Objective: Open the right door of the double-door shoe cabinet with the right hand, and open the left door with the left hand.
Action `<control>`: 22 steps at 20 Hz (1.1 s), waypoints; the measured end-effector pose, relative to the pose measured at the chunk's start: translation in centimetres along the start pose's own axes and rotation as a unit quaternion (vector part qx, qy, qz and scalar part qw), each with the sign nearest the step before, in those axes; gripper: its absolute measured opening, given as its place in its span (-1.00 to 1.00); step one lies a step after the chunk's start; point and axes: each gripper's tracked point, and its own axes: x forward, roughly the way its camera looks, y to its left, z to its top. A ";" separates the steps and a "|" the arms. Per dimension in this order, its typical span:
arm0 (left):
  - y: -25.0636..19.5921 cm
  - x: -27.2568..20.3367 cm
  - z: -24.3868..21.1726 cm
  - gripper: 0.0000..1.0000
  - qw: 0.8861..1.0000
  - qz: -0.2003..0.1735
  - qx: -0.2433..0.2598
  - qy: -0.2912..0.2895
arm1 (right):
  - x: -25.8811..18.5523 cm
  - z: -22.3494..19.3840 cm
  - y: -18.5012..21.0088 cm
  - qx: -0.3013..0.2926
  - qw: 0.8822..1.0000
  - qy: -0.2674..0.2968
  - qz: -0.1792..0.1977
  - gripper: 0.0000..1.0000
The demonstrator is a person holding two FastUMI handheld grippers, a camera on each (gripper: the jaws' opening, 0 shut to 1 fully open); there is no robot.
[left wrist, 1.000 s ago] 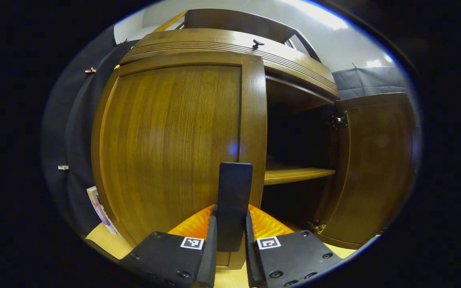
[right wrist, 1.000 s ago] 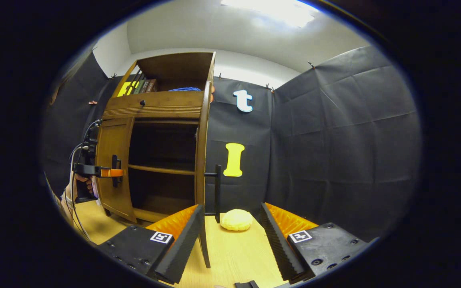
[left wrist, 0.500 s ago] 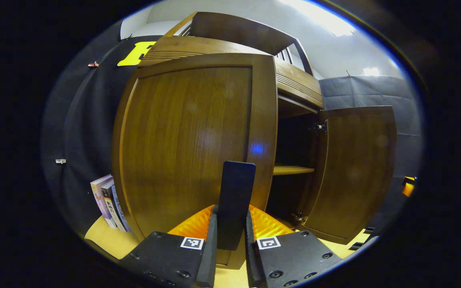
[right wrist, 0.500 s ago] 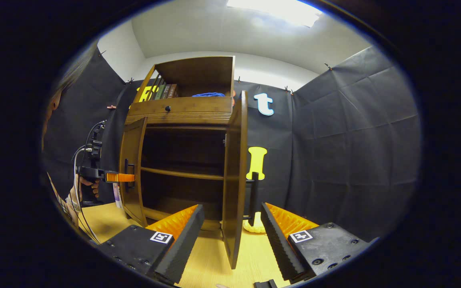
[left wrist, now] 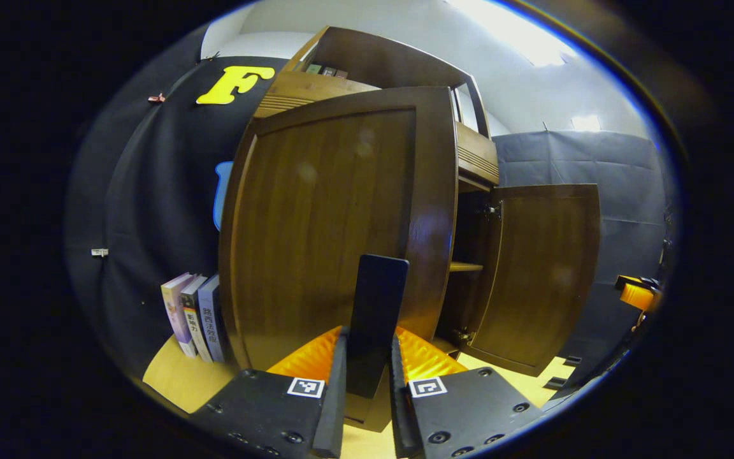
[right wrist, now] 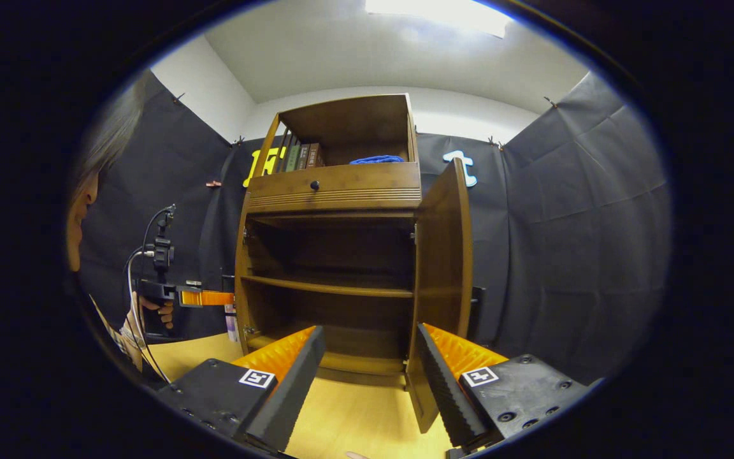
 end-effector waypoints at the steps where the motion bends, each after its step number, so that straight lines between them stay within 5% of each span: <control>1: 0.5 -0.8 0.0 -0.32 1.000 0.002 0.004 0.002 | 0.1 0.1 0.6 0.003 1.000 0.000 0.001 0.82; 11: 5.6 -6.3 -0.2 -0.42 0.999 0.035 0.032 0.001 | 0.9 0.3 8.5 -0.006 0.998 -0.015 0.055 0.84; 17: 7.9 -7.8 -0.4 -0.48 0.997 0.067 0.048 0.004 | 2.9 0.4 8.8 -0.001 0.998 -0.022 0.063 0.91; 22: 11.3 -9.5 0.1 -0.53 0.990 0.132 0.044 0.000 | 4.6 -0.7 8.3 0.003 0.998 0.000 0.059 0.92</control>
